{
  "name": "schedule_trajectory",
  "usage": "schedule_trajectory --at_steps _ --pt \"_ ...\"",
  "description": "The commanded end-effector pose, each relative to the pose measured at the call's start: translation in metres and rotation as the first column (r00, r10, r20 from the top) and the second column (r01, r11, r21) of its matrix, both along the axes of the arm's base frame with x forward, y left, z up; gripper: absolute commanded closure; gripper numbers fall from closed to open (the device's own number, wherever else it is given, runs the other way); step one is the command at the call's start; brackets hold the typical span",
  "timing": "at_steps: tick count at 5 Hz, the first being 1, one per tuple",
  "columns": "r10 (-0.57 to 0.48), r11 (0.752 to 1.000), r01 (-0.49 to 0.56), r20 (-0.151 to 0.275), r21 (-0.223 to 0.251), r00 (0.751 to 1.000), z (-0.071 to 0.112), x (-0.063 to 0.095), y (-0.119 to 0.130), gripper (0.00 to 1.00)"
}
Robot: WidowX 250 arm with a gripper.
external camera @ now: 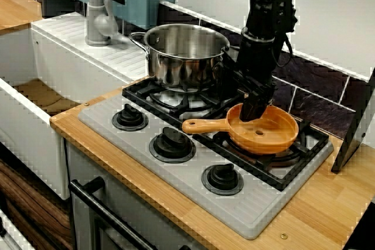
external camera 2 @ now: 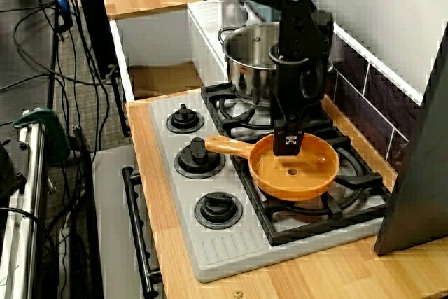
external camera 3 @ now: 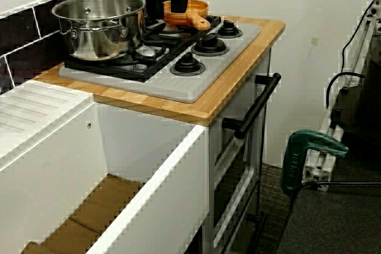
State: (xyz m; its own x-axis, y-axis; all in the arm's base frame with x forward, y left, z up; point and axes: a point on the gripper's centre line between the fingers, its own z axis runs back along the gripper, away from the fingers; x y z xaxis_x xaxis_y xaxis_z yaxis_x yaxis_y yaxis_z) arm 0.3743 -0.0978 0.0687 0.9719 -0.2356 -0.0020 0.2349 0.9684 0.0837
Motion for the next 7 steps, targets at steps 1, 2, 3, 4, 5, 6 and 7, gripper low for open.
schedule_trajectory --at_steps 1,2,3,4,5,6,7 --pt "-0.006 1.000 0.007 0.031 -0.020 0.999 0.012 -0.003 0.003 0.00" --pt "-0.011 0.999 0.012 0.035 -0.040 0.999 0.017 -0.002 0.003 1.00" --pt "-0.009 0.999 0.011 0.038 -0.053 0.999 0.023 -0.002 0.003 1.00" --pt "-0.007 0.998 0.009 0.034 -0.065 0.999 0.028 -0.002 0.003 1.00" --pt "-0.017 0.997 0.020 0.045 -0.080 0.999 0.036 -0.005 0.001 1.00" --pt "-0.022 0.994 0.028 0.058 -0.105 0.998 0.049 -0.009 0.001 1.00" --pt "-0.028 0.989 0.039 0.074 -0.140 0.997 0.068 -0.009 -0.002 1.00"
